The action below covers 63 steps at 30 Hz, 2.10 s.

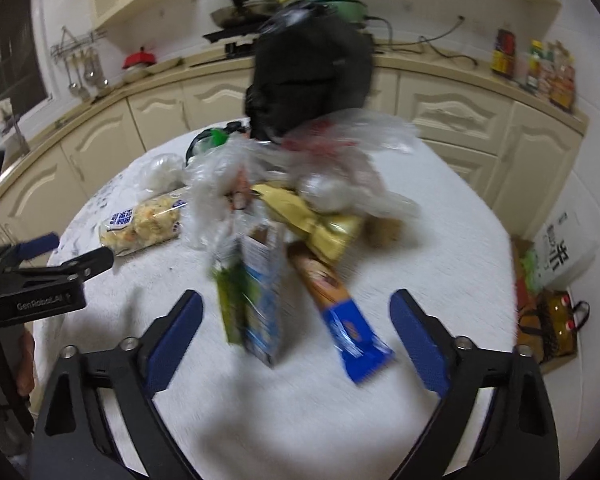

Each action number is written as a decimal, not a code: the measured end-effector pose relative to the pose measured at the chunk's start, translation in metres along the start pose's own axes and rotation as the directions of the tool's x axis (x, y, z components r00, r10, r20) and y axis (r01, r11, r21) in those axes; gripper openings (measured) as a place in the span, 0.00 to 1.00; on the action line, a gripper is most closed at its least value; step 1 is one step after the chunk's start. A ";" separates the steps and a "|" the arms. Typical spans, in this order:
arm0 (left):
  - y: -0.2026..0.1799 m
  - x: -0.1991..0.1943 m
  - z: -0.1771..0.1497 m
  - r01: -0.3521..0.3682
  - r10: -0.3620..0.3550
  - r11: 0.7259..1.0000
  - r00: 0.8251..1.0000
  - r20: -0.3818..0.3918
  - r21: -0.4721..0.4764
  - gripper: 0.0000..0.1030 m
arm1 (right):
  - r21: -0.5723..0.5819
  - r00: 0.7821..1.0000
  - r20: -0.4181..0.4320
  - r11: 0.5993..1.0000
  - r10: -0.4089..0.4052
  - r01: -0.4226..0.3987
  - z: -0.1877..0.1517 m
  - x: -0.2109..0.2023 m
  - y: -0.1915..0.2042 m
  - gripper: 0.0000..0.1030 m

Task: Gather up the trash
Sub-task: 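Grasp the bread snack bag with the left gripper while the right gripper grasps the juice carton, then carry both items to the blue bin and open the left gripper over it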

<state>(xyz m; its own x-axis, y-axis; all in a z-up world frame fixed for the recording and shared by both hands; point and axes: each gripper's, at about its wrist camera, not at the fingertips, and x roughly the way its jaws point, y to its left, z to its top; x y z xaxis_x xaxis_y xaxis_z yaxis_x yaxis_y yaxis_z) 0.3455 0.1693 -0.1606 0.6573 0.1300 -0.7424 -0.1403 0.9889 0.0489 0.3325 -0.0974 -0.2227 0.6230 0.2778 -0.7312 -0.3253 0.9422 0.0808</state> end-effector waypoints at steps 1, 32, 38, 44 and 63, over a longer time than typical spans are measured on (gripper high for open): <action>-0.001 0.008 0.004 0.003 -0.003 1.000 1.000 -0.003 0.018 0.99 | -0.003 1.000 -0.006 1.000 0.000 0.000 0.002 0.006 0.003 0.79; -0.026 0.069 0.019 0.109 -0.097 0.987 0.989 -0.109 0.118 0.35 | 0.070 0.978 -0.048 0.977 0.204 -0.200 0.008 0.020 -0.020 0.30; -0.014 0.031 -0.003 0.135 -0.134 0.991 0.987 -0.092 0.006 0.30 | 0.077 0.974 -0.008 0.971 0.227 -0.226 -0.004 -0.008 -0.027 0.30; -0.031 -0.027 -0.018 0.158 -0.158 0.987 0.987 -0.030 -0.003 0.30 | 0.108 0.968 0.020 0.962 0.252 -0.253 -0.015 -0.032 -0.041 0.30; -0.243 -0.128 -0.011 0.379 -0.391 0.887 0.921 -0.008 0.263 0.30 | 0.354 0.987 0.151 0.930 0.054 -0.105 -0.058 -0.105 -0.194 0.30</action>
<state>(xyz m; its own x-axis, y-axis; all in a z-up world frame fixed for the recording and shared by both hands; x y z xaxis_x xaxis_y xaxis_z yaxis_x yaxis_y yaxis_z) 0.2876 -0.0882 -0.0845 0.6538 -0.2673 -0.7079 0.3195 0.9455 -0.0619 0.2888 -0.3207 -0.2013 0.7047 0.3531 -0.6154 -0.1160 0.9130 0.3910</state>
